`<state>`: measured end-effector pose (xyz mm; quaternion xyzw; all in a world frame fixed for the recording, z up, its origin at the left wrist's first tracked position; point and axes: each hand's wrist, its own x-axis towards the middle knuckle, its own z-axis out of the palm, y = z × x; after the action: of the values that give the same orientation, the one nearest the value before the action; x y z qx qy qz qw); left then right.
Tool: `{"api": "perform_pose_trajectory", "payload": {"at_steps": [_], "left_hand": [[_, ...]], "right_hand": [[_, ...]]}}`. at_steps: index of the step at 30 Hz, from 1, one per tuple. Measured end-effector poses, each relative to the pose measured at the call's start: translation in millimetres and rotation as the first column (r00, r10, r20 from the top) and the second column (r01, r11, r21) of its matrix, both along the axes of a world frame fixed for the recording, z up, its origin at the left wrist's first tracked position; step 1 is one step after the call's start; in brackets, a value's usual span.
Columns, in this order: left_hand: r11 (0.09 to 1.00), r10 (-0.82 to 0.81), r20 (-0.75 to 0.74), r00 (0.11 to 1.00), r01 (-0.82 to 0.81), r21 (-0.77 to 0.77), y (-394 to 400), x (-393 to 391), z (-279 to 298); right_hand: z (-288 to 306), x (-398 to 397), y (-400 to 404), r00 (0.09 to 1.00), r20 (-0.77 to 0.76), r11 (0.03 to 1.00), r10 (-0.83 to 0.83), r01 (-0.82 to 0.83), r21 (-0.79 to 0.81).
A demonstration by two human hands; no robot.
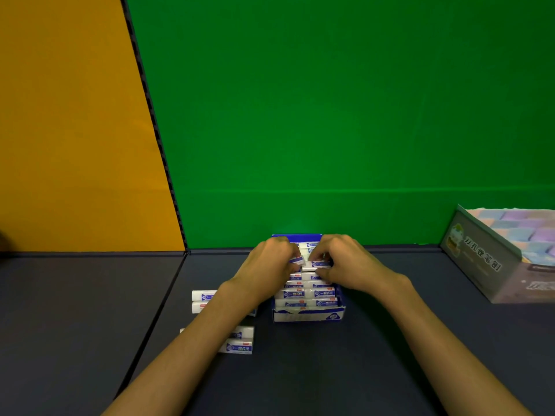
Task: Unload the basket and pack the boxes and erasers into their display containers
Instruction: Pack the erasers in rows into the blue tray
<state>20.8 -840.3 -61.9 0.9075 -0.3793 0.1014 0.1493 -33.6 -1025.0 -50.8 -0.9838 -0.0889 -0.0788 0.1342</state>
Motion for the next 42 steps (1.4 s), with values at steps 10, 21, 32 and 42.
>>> {"api": "perform_pose_trajectory", "payload": {"at_steps": [10,21,32,42], "left_hand": [[0.991,-0.028,0.052,0.998,0.021,0.131,2.4,-1.8,2.4],[1.000,0.006,0.014,1.000,-0.005,-0.011,10.5,3.4,-6.1],[0.998,-0.024,0.044,0.999,0.026,-0.049,12.9,1.7,-6.7],[0.997,-0.012,0.033,0.999,0.014,-0.072,12.8,4.9,-8.6]], "right_hand": [[-1.4,1.7,-0.7,1.000,0.005,1.000,0.007,-0.007,0.010],[-5.4,0.6,-2.2,1.000,0.017,1.000,0.010,-0.010,0.027],[-6.2,-0.2,-2.7,1.000,0.019,0.999,-0.001,0.001,0.034],[-4.9,-2.3,0.2,1.000,0.010,0.999,-0.008,0.007,0.042]]}}
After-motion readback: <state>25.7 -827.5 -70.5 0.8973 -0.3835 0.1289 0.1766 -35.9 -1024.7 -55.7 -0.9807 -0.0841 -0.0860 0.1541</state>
